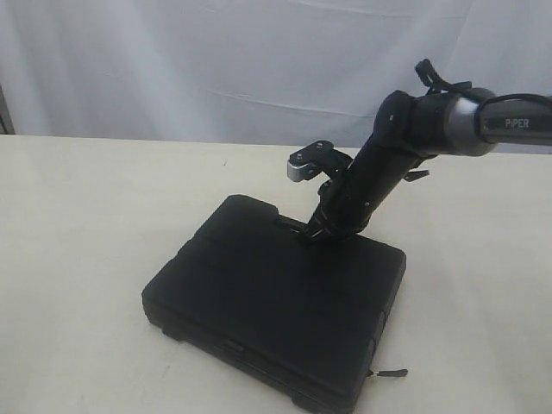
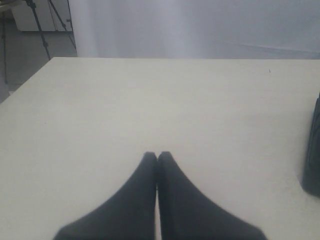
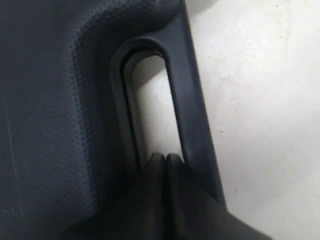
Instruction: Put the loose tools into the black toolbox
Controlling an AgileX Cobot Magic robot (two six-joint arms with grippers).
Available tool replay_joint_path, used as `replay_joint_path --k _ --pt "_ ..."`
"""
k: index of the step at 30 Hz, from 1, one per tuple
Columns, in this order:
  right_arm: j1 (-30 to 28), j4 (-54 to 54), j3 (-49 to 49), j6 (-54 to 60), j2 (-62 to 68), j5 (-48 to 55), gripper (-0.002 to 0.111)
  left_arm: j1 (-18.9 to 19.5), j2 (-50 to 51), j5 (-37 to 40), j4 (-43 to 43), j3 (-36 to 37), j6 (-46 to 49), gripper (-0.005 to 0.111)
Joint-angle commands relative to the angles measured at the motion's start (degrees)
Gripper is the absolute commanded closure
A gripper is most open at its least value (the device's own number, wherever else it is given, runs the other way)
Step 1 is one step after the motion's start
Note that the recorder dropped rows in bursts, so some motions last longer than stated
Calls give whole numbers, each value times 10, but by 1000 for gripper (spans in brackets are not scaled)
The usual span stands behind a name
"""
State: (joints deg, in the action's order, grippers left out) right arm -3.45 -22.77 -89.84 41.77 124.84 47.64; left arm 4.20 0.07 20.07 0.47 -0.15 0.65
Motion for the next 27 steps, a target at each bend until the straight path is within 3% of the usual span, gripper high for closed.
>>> replay_joint_path --k 1,4,6,20,27 --pt "-5 14 0 -4 2 -9 83 -3 -1 -5 -5 1 -2 107" --pt "-5 14 0 -4 2 -9 56 -3 -1 -5 -5 1 -2 107" --pt "-5 14 0 -4 2 -10 48 -3 -1 -5 -5 1 -2 107" --pt "-5 12 -26 -5 -33 9 47 -3 -1 -5 -5 1 -2 107" --pt "-5 -9 -47 -5 -36 39 32 -3 -1 -5 -5 1 -2 107"
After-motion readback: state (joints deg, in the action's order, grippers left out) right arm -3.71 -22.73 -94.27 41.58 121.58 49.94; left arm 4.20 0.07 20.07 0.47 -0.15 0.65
